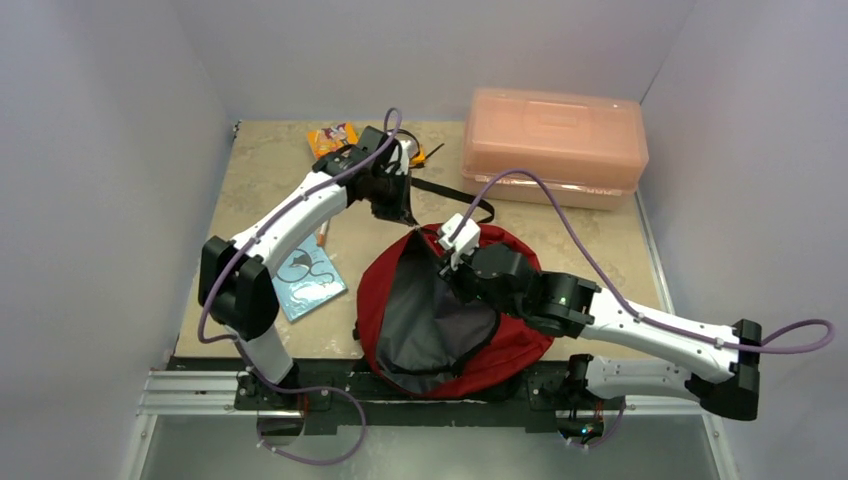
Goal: Pack the student bag
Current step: Unzip the student bag at the center of the board, then pick up the book from the center of the board.
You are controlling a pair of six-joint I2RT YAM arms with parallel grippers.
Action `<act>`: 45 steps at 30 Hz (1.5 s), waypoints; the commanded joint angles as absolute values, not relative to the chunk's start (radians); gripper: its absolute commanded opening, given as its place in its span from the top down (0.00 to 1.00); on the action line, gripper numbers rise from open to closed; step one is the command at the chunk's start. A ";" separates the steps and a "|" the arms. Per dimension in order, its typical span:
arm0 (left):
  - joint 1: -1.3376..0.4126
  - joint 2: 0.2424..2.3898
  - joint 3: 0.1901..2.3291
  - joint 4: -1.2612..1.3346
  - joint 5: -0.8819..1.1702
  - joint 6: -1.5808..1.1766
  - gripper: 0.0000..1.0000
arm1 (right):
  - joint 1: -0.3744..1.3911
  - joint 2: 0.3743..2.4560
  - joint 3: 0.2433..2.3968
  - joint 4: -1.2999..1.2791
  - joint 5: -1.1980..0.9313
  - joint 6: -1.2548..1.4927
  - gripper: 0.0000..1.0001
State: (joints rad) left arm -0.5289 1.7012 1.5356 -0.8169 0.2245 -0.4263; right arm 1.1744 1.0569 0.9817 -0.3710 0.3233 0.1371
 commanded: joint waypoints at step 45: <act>-0.382 0.835 0.888 -0.847 -0.223 -0.705 0.06 | 0.770 1.198 1.374 -0.671 0.252 -0.074 1.00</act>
